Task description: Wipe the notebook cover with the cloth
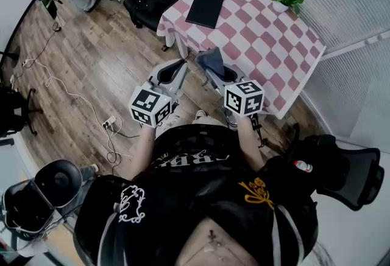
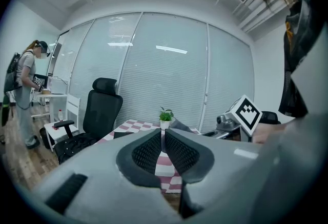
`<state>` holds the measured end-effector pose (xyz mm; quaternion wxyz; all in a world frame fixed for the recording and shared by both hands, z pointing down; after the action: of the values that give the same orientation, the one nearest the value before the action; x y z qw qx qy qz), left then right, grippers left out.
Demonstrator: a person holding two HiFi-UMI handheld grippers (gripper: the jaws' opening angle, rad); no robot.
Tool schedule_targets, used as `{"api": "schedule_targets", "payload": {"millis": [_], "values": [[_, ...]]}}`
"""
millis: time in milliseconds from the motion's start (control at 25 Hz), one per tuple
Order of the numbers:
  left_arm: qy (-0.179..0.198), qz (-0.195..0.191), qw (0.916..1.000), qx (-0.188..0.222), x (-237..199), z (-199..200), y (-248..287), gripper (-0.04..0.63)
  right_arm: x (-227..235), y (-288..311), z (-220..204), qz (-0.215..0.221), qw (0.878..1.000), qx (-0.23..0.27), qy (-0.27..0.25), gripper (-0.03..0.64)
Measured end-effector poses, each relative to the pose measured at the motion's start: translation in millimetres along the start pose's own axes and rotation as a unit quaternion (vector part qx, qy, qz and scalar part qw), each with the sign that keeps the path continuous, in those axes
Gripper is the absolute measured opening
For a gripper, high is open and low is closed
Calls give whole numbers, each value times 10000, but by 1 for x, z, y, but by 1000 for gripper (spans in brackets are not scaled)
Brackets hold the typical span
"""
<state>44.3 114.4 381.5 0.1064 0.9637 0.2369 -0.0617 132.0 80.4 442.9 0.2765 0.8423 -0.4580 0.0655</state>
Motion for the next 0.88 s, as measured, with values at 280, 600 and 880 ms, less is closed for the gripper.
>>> {"api": "schedule_targets", "payload": {"millis": [280, 600, 880], "values": [[17, 12, 10000, 9, 4, 2, 16, 17, 14, -1, 0, 60, 10000, -57, 33, 121], [68, 103, 9999, -11, 18, -4, 30, 17, 34, -8, -5, 137, 9998, -100, 57, 121], [-5, 278, 9995, -165, 11, -13, 28, 17, 45, -3, -10, 171, 9995, -171, 183, 121]]}}
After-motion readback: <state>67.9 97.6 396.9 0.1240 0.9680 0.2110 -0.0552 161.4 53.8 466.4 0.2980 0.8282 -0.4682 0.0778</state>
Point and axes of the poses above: the fingertips, and each gripper's own axes: y forward along the fingers, x to its right, z out of its top, the point moved 1 cm from there along -y, backward along the fingers
